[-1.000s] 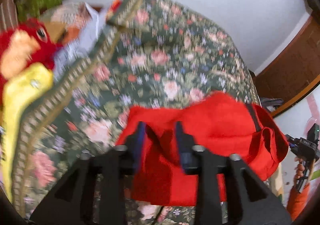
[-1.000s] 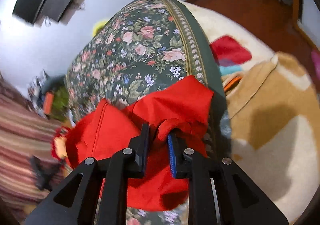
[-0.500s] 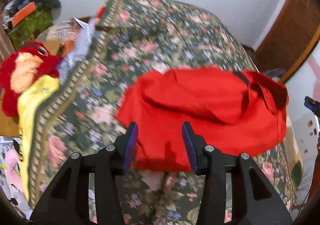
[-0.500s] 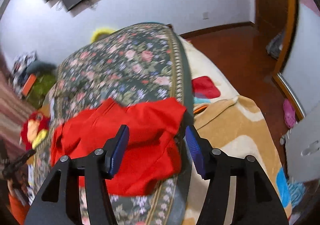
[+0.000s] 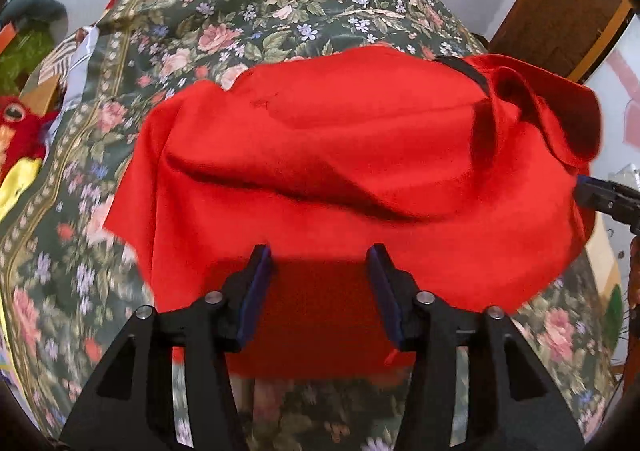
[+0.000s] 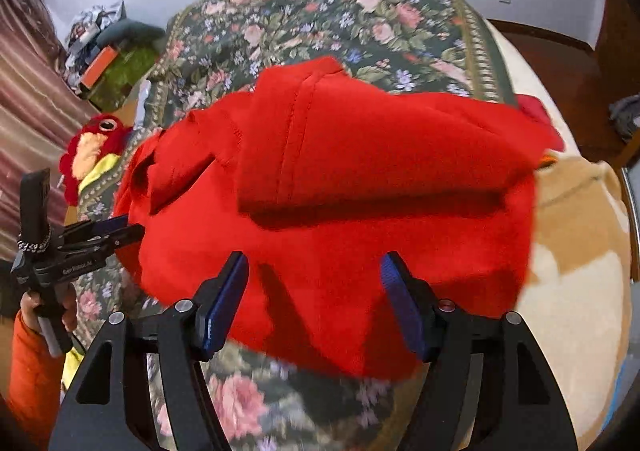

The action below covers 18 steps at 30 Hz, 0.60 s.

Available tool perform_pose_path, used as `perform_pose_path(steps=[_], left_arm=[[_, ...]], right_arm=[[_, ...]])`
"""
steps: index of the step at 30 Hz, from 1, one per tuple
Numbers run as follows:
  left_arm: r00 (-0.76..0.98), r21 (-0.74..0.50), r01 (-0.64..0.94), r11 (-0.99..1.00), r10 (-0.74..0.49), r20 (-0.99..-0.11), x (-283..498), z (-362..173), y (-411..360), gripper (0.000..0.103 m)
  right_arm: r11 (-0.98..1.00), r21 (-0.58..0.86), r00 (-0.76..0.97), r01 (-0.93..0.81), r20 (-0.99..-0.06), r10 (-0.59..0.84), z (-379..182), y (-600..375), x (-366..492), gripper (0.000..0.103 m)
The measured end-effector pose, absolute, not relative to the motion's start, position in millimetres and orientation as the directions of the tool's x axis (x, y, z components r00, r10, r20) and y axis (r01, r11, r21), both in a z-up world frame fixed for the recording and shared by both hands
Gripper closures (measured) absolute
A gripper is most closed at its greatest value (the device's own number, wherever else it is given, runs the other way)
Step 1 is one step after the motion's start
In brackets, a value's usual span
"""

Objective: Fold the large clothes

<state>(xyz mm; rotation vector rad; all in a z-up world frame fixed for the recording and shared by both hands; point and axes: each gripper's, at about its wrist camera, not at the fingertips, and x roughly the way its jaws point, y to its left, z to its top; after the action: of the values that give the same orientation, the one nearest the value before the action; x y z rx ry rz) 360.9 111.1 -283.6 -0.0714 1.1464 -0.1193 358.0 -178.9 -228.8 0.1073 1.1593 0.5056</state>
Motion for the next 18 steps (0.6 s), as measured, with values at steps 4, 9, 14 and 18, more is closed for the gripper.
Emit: perform_pose_path(steps=[4, 9, 14, 18], left_arm=[[0.435, -0.083, 0.037, 0.996, -0.091, -0.896, 398, -285, 118, 0.051], [0.483, -0.051, -0.116, 0.992, 0.011, -0.875, 445, -277, 153, 0.051], [0.544, -0.113, -0.282, 0.953, 0.062, -0.837, 450, -259, 192, 0.051], [0.534, -0.119, -0.250, 0.961, 0.034, -0.845, 432, -256, 192, 0.051]], right_arm=[[0.885, 0.352, 0.340, -0.305, -0.827, 0.447, -227, -185, 387, 0.038], [0.917, 0.375, 0.479, -0.134, -0.786, 0.391, -217, -217, 425, 0.038], [0.961, 0.276, 0.575, 0.027, -0.790, 0.211, -208, -243, 426, 0.038], [0.961, 0.270, 0.554, -0.058, -0.792, 0.256, -201, -234, 400, 0.038]])
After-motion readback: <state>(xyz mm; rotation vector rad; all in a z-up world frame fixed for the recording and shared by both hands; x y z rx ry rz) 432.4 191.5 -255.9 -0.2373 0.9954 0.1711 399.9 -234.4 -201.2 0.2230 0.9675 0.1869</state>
